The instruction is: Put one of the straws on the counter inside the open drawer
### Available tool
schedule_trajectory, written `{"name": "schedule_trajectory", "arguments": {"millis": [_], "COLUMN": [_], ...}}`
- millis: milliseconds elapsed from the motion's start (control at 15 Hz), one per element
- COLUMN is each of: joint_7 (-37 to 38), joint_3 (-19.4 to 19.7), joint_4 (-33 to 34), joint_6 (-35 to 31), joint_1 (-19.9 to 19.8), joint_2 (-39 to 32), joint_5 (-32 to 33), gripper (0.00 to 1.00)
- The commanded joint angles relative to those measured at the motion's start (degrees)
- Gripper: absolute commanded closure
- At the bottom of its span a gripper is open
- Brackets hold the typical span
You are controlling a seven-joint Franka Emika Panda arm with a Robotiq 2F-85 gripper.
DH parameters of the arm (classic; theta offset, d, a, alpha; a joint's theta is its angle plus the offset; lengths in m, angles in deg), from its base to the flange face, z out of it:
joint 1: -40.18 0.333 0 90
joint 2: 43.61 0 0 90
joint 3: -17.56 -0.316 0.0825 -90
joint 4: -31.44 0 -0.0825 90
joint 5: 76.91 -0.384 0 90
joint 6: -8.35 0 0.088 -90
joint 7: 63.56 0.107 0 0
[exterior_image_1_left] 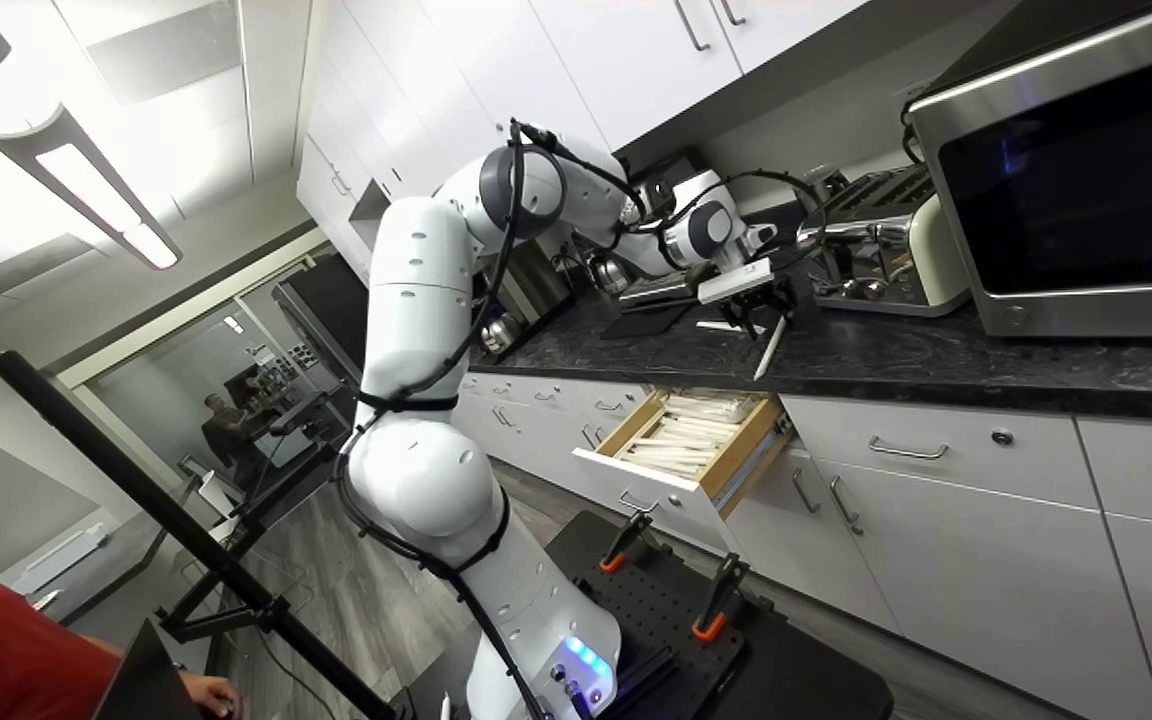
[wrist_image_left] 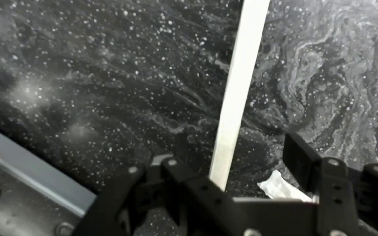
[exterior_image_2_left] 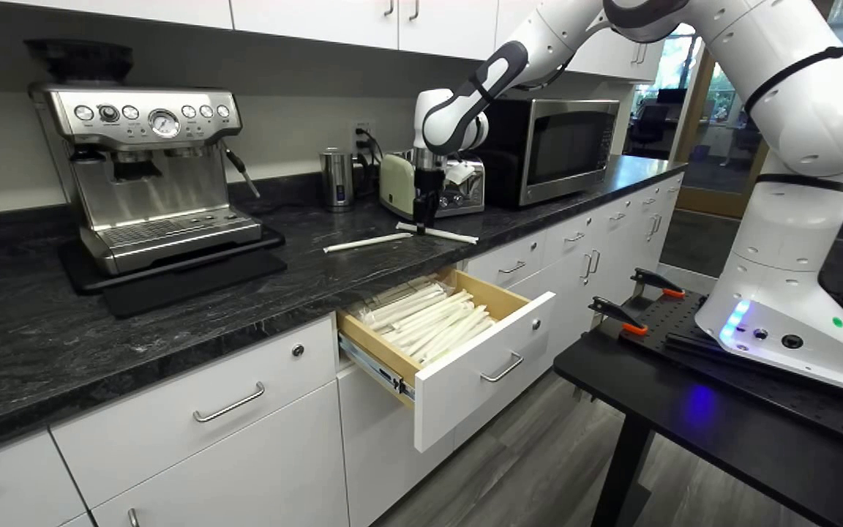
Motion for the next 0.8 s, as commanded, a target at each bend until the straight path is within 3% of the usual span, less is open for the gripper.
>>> {"name": "schedule_trajectory", "arguments": {"millis": [0, 400, 533, 733], "joint_7": [1.28, 1.12, 0.19, -6.51], "joint_3": [-0.2, -0.11, -0.23, -1.15], "joint_4": [2.52, 3.21, 1.5, -8.52], "joint_6": [0.17, 0.63, 1.0, -1.0], "joint_1": [-0.35, -0.44, -0.44, -0.83], "joint_2": [-1.56, -1.95, -0.21, 8.24], "joint_5": [-0.27, -0.09, 0.45, 4.45], "gripper": [0.55, 1.0, 1.0, 1.0]}}
